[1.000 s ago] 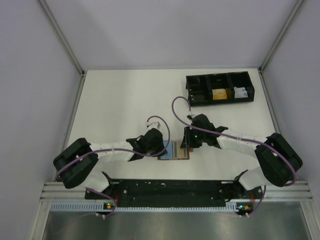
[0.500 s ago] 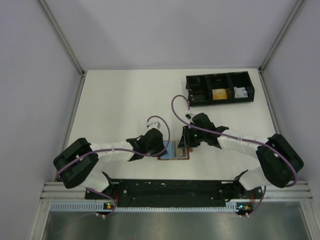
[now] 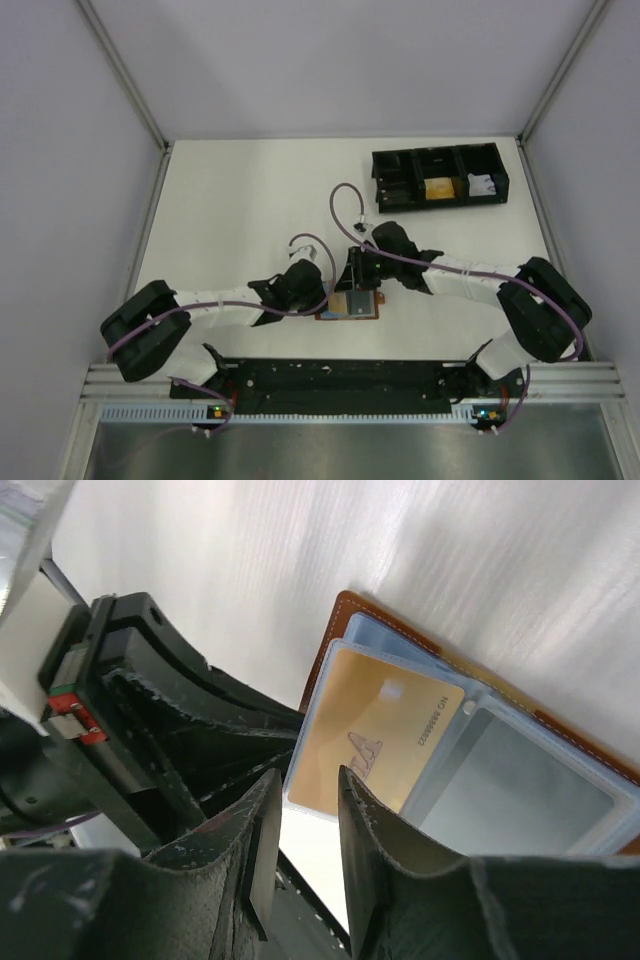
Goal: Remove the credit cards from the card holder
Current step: Remove the credit card from the card holder.
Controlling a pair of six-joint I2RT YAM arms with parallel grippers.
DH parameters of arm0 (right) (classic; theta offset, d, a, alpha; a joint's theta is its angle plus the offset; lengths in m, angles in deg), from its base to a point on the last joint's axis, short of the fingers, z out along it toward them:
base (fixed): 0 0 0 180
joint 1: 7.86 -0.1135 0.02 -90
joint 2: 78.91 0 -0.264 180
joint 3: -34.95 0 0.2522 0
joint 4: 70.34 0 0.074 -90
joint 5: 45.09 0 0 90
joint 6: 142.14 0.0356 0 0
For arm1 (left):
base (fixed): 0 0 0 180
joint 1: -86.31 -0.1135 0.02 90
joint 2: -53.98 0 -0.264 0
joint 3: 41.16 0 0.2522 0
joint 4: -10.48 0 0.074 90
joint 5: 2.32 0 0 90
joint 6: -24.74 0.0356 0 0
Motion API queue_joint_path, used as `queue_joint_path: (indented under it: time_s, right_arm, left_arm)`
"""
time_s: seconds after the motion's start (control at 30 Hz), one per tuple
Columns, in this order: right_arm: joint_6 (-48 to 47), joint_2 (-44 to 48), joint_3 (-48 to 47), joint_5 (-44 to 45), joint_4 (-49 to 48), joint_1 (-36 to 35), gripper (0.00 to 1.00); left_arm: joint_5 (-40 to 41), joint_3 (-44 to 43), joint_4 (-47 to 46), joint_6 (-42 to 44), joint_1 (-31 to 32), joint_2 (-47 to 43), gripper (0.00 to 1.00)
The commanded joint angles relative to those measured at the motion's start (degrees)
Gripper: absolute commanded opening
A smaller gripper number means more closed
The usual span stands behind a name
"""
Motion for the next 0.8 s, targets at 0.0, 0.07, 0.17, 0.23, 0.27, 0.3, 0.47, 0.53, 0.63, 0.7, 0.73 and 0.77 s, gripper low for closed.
queue_joint_path:
  time_s: [0.0, 0.07, 0.17, 0.23, 0.27, 0.3, 0.47, 0.53, 0.63, 0.7, 0.73, 0.77]
  right_arm:
    - [2.11, -3.25, -2.38, -1.83, -5.8, -1.16, 0.29]
    - [1.58, -4.13, -3.17, -2.09, -5.27, -1.16, 0.3]
    - [0.88, -4.31, -3.97, -0.44, -3.7, -1.16, 0.3]
    - [-0.09, -3.78, -4.32, 1.76, -1.59, -1.07, 0.3]
    - [-0.44, -3.35, -4.15, 2.73, -0.88, -1.07, 0.3]
    - [-0.61, -2.91, -3.88, 3.61, -0.62, -0.98, 0.3]
    - [-0.44, -1.23, -1.25, 5.99, -0.88, -0.1, 0.3]
    - [0.26, -0.97, 0.33, 6.17, -2.36, 0.34, 0.3]
    - [1.58, -0.53, 2.53, 6.08, -5.35, 0.69, 0.3]
    - [1.84, -0.79, 3.23, 5.82, -6.32, 1.13, 0.31]
    - [1.84, -0.88, 3.59, 5.82, -6.76, 1.3, 0.31]
    - [2.02, -0.88, 4.02, 5.9, -7.2, 1.48, 0.31]
  left_arm:
    - [3.34, 1.82, 2.08, -0.96, 0.11, -4.51, 0.0]
    - [4.22, 2.43, 2.17, -1.22, 0.02, -6.27, 0.0]
    - [5.98, 3.13, 5.5, -1.31, 0.02, -9.17, 0.0]
    - [7.73, 3.31, 8.05, -1.49, 0.02, -11.89, 0.0]
    - [8.96, 3.49, 9.45, -1.49, 0.11, -13.3, 0.0]
    - [9.5, 3.58, 11.03, -1.4, 0.02, -14.97, 0.0]
    - [8.54, 4.02, 11.15, 0.61, 0.02, -21.74, 0.03]
    - [6.35, 3.06, 8.95, 2.02, 0.02, -21.93, 0.04]
    - [3.97, 0.42, 7.45, 3.52, 0.02, -19.21, 0.04]
    - [3.53, -1.6, 7.19, 4.05, -0.06, -15.79, 0.04]
    - [2.83, -2.13, 6.57, 4.31, -0.33, -14.29, 0.04]
    - [2.47, -2.57, 5.96, 4.4, -0.5, -12.89, 0.03]
